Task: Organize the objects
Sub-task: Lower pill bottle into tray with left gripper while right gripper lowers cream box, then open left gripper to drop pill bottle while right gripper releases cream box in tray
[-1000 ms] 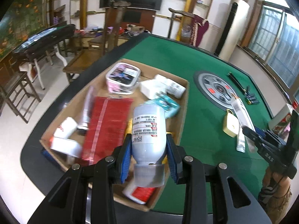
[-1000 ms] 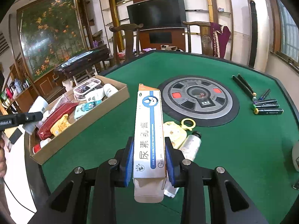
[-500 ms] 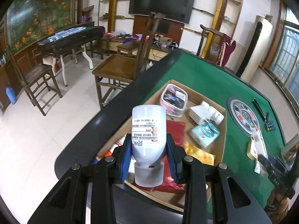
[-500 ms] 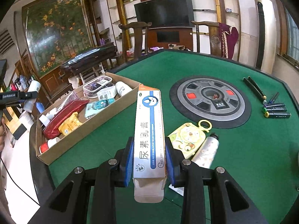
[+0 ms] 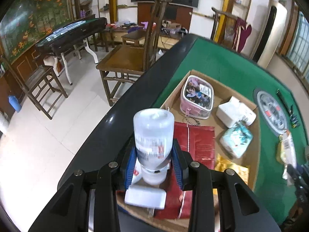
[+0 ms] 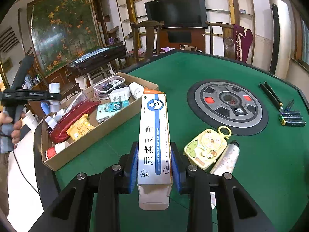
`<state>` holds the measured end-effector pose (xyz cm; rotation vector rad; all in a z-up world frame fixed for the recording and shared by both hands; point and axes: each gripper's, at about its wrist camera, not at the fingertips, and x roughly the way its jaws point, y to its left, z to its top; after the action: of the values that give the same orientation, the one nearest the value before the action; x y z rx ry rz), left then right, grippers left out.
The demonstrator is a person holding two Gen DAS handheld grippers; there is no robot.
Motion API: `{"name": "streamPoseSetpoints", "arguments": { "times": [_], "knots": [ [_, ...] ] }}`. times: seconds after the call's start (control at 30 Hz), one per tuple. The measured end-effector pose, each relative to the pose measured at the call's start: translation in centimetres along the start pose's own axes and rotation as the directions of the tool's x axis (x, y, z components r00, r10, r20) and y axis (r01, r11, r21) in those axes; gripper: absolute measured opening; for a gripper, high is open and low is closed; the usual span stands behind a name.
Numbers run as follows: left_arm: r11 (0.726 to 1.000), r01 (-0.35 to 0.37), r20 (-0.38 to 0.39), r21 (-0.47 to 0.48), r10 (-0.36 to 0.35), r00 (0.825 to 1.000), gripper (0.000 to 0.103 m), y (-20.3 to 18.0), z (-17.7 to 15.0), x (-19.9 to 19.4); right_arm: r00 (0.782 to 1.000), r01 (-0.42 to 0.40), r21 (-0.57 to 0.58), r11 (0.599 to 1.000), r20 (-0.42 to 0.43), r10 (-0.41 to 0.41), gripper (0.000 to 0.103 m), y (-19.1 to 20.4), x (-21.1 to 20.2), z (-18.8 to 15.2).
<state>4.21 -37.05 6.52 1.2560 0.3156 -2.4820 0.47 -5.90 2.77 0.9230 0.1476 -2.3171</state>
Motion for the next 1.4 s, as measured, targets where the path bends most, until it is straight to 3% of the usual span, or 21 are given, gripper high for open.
{"name": "streamPoseSetpoints", "arguments": {
  "times": [0.13,0.43,0.73,0.97,1.33,1.4],
  "knots": [
    [0.999,-0.025,0.0,0.041,0.025,1.0,0.034,-0.8,0.3,1.4,1.0,0.005,0.0,1.0,-0.008,-0.005,0.032,0.1,0.3,-0.1],
    [0.999,-0.009,-0.036,0.05,0.011,0.999,0.034,-0.8,-0.2,2.9,1.0,-0.013,-0.006,1.0,-0.009,0.013,0.032,1.0,0.8,0.6],
    [0.996,0.03,-0.046,0.087,-0.026,0.999,0.034,-2.3,-0.7,3.8,0.982,-0.184,0.007,0.983,-0.037,0.184,0.033,5.4,3.5,4.4],
    [0.996,0.033,-0.032,0.08,-0.03,0.999,0.034,-2.1,-1.0,3.5,0.962,-0.253,0.095,0.963,-0.08,0.261,0.033,8.7,8.2,7.0],
    [0.997,0.032,-0.024,0.066,-0.03,0.999,0.034,-0.9,-1.1,2.8,0.966,-0.221,0.193,0.956,-0.089,0.242,0.034,9.6,12.3,8.4],
    [0.997,0.034,-0.019,0.068,-0.033,0.999,0.039,-1.0,-1.1,2.6,0.967,-0.215,0.196,0.957,-0.09,0.236,0.035,9.4,12.5,8.4]
  ]
}}
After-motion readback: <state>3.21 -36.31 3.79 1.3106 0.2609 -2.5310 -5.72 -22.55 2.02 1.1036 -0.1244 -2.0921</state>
